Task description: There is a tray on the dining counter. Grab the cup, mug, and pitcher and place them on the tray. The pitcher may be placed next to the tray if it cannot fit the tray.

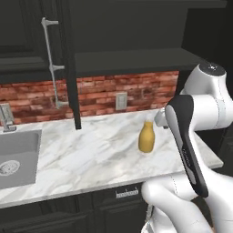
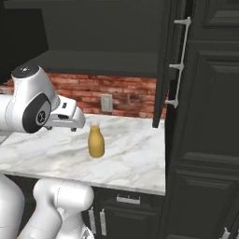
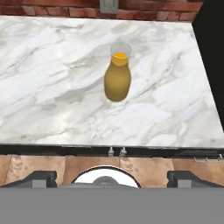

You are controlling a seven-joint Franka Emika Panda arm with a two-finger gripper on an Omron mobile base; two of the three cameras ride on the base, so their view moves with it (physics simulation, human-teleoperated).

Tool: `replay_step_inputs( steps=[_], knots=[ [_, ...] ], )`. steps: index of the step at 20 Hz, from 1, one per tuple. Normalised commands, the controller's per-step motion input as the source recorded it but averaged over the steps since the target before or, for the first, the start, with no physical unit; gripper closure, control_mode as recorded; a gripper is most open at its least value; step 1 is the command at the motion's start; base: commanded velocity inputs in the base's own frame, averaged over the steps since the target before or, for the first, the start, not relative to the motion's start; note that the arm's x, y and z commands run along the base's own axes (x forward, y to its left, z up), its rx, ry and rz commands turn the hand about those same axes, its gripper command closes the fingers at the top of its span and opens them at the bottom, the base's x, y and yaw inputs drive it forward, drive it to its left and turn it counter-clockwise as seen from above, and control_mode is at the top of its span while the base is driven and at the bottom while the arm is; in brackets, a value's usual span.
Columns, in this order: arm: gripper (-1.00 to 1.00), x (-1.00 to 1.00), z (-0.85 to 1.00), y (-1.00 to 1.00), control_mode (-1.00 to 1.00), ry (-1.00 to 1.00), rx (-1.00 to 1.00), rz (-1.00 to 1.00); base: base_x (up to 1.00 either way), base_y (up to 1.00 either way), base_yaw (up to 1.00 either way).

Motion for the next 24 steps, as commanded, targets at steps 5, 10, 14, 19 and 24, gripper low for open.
replay_step_inputs(
  steps=[5,10,14,19,24],
  knots=[
    [-1.0,0.0,0.0,0.0,1.0,0.0,0.0,0.0,0.39,-0.36,0.0],
    [-1.0,0.0,0.0,0.0,1.0,0.0,0.0,0.0,0.35,-0.02,0.0],
    [-1.0,0.0,0.0,0.0,1.0,0.0,0.0,0.0,0.15,0.02,0.0],
    [-1.0,0.0,0.0,0.0,1.0,0.0,0.0,0.0,0.17,0.14,0.0],
    [-1.0,0.2,-0.02,0.32,-1.0,0.0,0.0,0.0,0.04,0.04,0.0]
  ],
)
